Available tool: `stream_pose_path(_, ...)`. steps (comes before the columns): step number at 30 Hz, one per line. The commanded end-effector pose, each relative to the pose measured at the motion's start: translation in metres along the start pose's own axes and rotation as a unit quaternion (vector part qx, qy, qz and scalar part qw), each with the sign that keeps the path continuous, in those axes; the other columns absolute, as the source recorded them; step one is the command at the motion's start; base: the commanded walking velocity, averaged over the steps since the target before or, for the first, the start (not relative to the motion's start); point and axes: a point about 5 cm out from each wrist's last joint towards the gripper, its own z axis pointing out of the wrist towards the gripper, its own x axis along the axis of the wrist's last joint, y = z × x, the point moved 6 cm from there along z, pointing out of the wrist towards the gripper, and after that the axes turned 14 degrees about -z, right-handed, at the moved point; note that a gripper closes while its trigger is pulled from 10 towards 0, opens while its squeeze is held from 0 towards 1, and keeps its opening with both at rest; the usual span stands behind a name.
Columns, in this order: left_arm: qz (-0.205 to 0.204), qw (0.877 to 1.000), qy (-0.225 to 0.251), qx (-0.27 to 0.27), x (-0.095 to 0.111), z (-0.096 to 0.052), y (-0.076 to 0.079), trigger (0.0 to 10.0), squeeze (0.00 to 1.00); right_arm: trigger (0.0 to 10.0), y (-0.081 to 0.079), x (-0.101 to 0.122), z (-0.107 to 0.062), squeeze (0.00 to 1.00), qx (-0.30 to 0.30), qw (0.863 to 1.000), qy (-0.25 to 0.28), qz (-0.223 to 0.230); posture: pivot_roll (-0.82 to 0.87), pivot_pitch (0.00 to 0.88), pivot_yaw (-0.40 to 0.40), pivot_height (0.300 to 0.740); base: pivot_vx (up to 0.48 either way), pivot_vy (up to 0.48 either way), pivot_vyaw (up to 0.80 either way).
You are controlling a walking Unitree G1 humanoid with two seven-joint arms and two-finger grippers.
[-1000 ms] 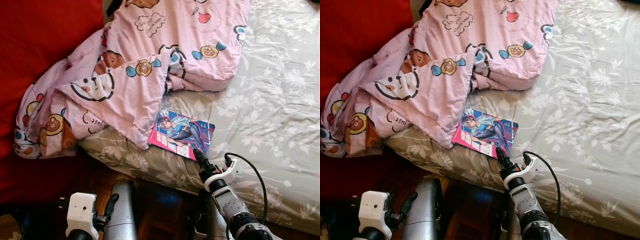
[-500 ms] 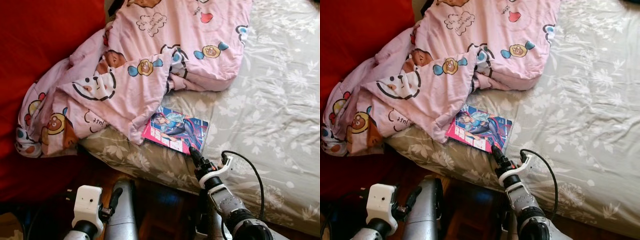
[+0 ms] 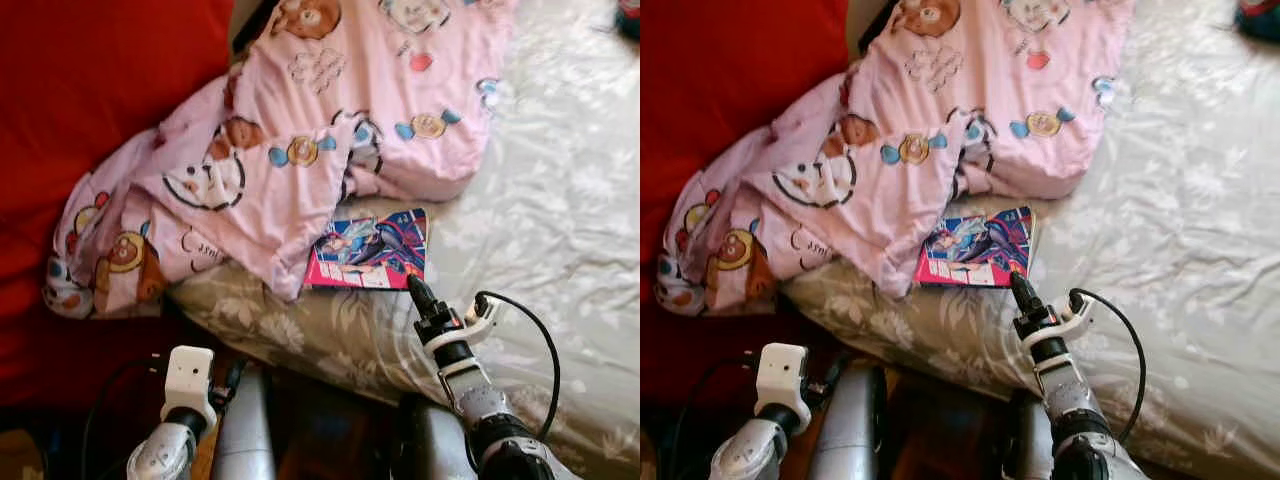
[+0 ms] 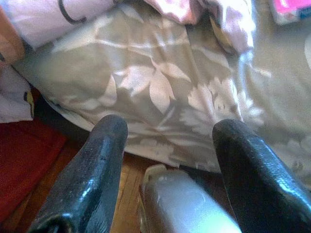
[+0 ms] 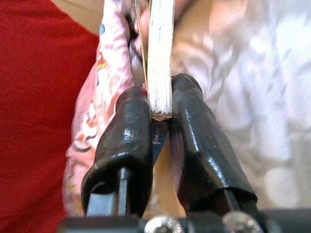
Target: Clean up the room
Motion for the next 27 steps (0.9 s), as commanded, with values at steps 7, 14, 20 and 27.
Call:
stream_pose_path(7,-0.034,0.998,-0.021,0.039,-0.024,0.008,-0.017,10.0,0.0,0.0,0.002,0.016,-0.023,0.0,0.0,0.996,0.027,-0.085,0.1,0.0,-0.036,0.609,0.0,0.0,0.0)
stream_pose_path(14,-0.066,0.994,-0.059,0.071,-0.051,0.016,-0.03,10.0,0.0,10.0,0.037,0.016,-0.049,0.0,-0.141,0.967,0.014,-0.21,0.07,0.0,-0.062,0.609,0.0,0.0,0.0)
stream_pose_path(20,-0.088,0.986,-0.101,0.097,-0.076,0.016,-0.035,10.0,0.0,10.0,0.037,0.005,-0.048,0.0,-0.136,0.963,-0.016,-0.234,0.06,0.0,-0.08,0.609,0.0,0.0,0.0)
stream_pose_path(27,-0.107,0.979,-0.117,0.13,-0.091,0.007,-0.048,10.0,0.0,10.0,0.036,-0.009,-0.041,0.0,-0.137,0.948,-0.053,-0.284,0.08,0.0,-0.1,0.644,0.0,0.0,0.0)
